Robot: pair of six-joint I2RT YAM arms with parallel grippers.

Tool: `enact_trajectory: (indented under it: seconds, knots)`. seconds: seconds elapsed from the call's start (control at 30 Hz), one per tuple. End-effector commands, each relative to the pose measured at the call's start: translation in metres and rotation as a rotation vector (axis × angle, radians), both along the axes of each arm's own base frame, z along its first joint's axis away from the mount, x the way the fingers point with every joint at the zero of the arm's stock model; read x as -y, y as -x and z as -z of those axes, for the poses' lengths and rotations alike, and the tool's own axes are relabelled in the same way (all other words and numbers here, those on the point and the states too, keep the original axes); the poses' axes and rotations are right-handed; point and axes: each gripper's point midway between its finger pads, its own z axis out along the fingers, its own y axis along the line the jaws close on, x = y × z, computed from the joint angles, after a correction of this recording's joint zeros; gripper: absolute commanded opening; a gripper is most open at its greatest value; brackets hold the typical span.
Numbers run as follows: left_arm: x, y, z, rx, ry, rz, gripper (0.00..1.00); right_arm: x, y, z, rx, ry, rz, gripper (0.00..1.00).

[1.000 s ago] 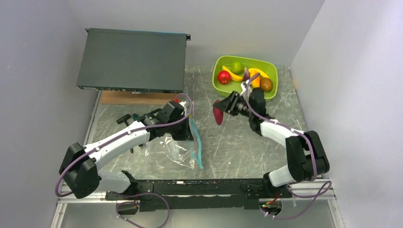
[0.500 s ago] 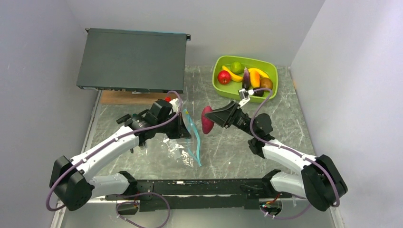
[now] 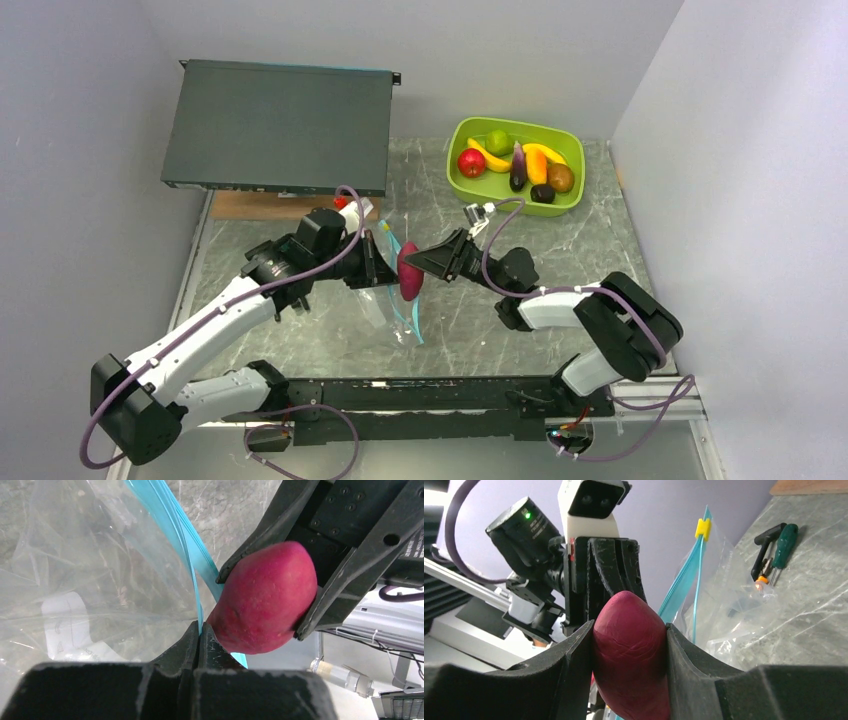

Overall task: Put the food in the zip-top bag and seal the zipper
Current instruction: Place the fake vegetable in the zipper food storage bag.

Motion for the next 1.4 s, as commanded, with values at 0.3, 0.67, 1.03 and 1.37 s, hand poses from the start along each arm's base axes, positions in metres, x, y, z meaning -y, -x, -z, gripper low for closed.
enact_trajectory:
  seconds: [0.3,0.67,1.03,1.37]
  knots:
    - [-0.01,0.0,-0.025,0.039,0.069,-0.037,0.0,-0.009,0.025,-0.021,0.262,0.055,0.031,0.44]
    - [-0.015,0.0,-0.023,0.039,0.044,-0.054,0.0,-0.007,0.02,-0.027,0.324,0.12,0.072,0.78]
    - [-0.019,-0.001,-0.035,0.07,0.066,-0.078,0.0,-0.019,0.027,-0.004,0.37,0.314,0.063,0.18]
    - [-0.022,0.002,-0.052,0.107,0.085,-0.081,0.0,-0.022,0.006,0.043,0.185,0.618,0.123,0.12]
